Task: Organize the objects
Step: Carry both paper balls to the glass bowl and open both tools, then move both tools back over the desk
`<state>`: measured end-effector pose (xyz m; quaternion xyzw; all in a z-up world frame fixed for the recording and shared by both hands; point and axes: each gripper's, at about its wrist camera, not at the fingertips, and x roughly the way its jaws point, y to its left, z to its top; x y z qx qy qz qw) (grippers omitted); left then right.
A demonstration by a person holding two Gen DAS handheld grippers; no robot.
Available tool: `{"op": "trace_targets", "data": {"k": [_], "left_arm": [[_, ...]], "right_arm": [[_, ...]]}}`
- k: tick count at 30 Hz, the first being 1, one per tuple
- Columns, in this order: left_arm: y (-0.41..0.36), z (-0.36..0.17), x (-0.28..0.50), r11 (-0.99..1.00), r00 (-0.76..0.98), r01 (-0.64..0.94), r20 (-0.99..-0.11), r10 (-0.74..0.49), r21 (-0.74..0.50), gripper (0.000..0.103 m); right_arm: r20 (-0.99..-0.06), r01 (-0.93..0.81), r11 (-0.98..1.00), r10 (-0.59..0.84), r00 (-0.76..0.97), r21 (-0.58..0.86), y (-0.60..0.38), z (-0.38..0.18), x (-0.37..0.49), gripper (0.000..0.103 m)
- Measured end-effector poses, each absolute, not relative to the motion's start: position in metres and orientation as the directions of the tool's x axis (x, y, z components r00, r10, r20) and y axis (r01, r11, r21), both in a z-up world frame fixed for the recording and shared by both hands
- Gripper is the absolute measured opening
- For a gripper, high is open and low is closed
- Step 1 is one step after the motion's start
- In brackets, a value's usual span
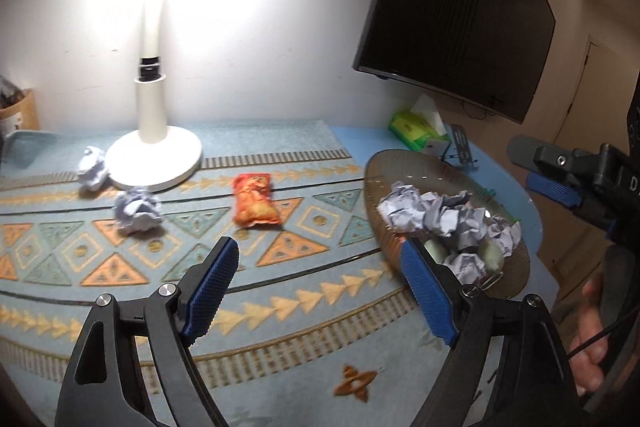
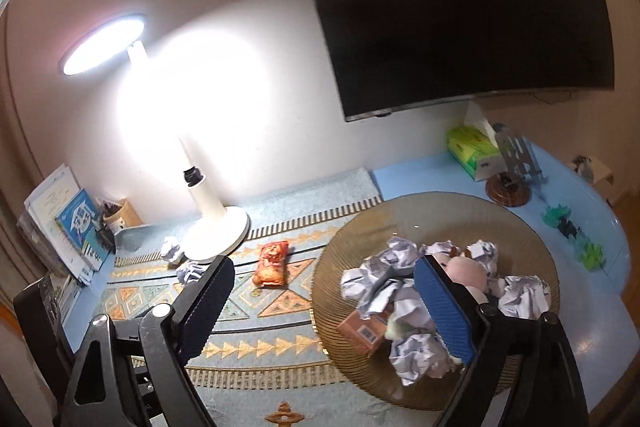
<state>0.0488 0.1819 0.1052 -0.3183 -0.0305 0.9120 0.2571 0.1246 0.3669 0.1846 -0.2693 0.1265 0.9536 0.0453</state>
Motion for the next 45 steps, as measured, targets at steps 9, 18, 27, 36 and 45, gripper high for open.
{"op": "trace_targets", "data": {"k": [9, 18, 27, 36, 45], "left_arm": [[0.067, 0.083, 0.049, -0.975, -0.782, -0.198, -0.584, 0.219, -0.1, 0.102], [-0.006, 0.038, 0.043, -0.995, -0.749, -0.015, -0.658, 0.08, -0.103, 0.102], [-0.006, 0.022, 0.034, -0.994, -0.676, -0.014, -0.731, 0.092, -0.112, 0.102], [-0.014, 0.012, 0.025, -0.989, -0.618, 0.011, -0.778, 0.11, -0.148, 0.102], [-0.016, 0.012, 0.025, -0.984, -0.615, 0.003, -0.776, 0.138, -0.178, 0.102]], "right_arm": [[-0.594, 0.011, -0.989, -0.096, -0.799, 0.145, 0.266, 0.145, 0.1, 0.095], [-0.694, 0.05, -0.984, -0.155, -0.703, 0.169, 0.213, 0.072, 0.062, 0.094], [-0.752, 0.09, -0.992, -0.127, -0.647, 0.091, 0.195, 0.033, 0.044, 0.095], [-0.793, 0.041, -0.994, -0.106, -0.601, 0.102, 0.202, 0.024, 0.036, 0.095], [-0.793, 0.048, -0.997, -0.08, -0.604, 0.064, 0.197, 0.024, 0.037, 0.095]]}}
